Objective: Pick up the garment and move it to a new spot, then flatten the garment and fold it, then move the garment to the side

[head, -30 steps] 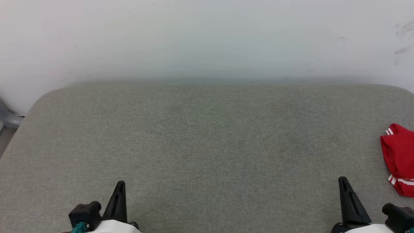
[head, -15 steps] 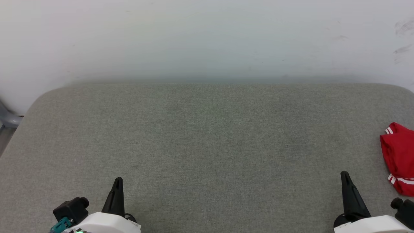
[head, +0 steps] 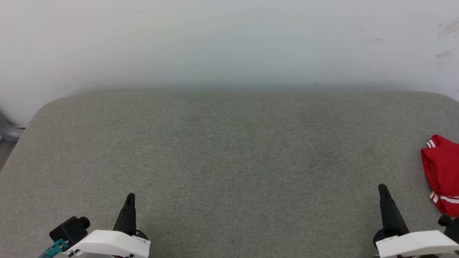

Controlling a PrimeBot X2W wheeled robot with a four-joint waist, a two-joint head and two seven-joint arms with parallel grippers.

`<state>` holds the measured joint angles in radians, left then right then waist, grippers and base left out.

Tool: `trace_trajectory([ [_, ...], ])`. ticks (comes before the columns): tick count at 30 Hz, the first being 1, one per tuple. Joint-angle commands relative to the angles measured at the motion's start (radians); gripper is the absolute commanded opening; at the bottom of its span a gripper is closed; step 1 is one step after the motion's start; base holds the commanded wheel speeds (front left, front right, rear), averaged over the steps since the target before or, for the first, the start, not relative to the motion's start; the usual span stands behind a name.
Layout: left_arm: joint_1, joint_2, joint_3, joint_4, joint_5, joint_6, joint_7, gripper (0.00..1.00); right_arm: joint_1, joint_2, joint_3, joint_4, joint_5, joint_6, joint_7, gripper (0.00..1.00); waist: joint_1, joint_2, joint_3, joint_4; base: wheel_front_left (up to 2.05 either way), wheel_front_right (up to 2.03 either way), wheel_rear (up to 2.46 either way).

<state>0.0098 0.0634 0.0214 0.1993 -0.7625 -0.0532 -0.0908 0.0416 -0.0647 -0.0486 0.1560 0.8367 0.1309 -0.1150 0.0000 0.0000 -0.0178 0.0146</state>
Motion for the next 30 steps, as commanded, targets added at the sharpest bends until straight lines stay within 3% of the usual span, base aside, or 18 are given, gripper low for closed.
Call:
trace_trajectory([
  [1,-0.029,0.002,0.008,-0.008,-0.030,-0.006,0.006,0.00,-0.025,-0.010,-0.002,-0.007,0.030,0.000,0.005,0.00,0.0000,0.0000,0.000,0.000,0.00,0.00,0.00],
  [30,-0.074,-0.005,0.047,0.016,-0.403,-0.040,0.098,0.00,-0.085,-0.011,-0.016,0.036,0.383,0.000,0.096,0.00,0.0000,0.0000,0.008,-0.005,0.00,0.00,0.00],
])
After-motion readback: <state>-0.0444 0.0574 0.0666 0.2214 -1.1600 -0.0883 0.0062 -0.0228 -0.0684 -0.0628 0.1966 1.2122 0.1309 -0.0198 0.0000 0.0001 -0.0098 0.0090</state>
